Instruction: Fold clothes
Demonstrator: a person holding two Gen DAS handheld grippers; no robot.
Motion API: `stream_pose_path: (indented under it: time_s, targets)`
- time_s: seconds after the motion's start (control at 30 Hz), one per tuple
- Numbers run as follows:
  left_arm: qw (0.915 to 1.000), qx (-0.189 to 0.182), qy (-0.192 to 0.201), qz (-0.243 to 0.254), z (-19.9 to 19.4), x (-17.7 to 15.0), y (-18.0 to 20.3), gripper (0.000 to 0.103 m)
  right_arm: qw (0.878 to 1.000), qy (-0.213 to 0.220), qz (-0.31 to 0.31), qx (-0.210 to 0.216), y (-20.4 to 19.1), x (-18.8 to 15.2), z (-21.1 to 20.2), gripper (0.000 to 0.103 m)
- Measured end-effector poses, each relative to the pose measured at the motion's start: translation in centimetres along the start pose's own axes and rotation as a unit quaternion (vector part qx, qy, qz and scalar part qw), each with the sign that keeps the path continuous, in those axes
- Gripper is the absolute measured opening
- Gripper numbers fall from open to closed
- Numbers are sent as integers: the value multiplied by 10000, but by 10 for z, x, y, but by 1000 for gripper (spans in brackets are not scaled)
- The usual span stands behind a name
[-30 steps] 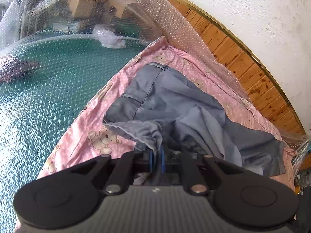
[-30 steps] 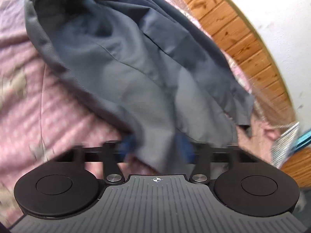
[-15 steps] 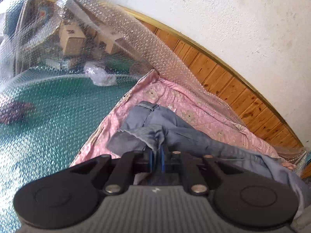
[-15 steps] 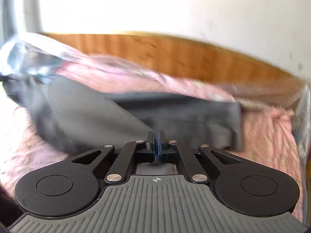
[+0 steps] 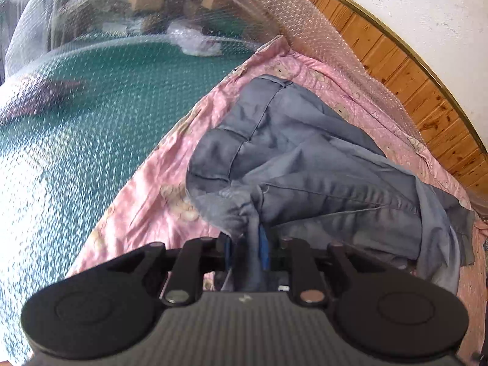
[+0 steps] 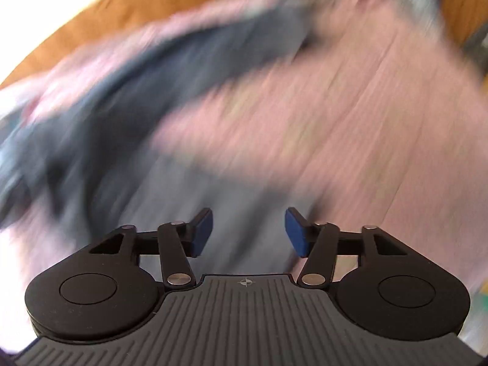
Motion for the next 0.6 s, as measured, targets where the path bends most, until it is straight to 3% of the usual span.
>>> stream_pose_path:
  time_s: [0.1,0.17,0.27,0.33,0.47,0.53,0.57,0.6]
  targets:
    - [9998,-39,32,-168,-1,-7,-1,19,9839,-435,1270,1183,-2,-64,22,58]
    - [9998,-40,15,-175,2,-6,0,17,9694,-384,2017,1348,11,-89,36,58]
    - [10000,-17,-3,28,6,-2,7,16,9457,42,2894,1482,36,-112,53,57]
    - [9998,-23,15,198,6,1,12,16,9204,432,3472,1748,52,-122,61,55]
    - [9991,-101,130,402,1,3,17,16,8845,1262,4067,1904,66,-133,54,57]
    - [9989,-147,166,412,0,2,17,16,8796,1421,4162,1812,69,-131,57,55]
    - [9990,-173,167,382,1,1,16,16,8835,1437,4119,1703,69,-126,59,25]
    - [9990,-199,169,353,2,0,15,16,8930,1436,3972,1551,69,-117,58,4]
Point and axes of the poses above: each gripper's, at about its wrist camera, not at the fingertips, and z roughly the way its jaws point, y to its right, x to its top, the point moved 3 cm from there along z, roughly the way its jaws point, and after that the axes turned 3 degrees about -y, right-handed, at the moved point
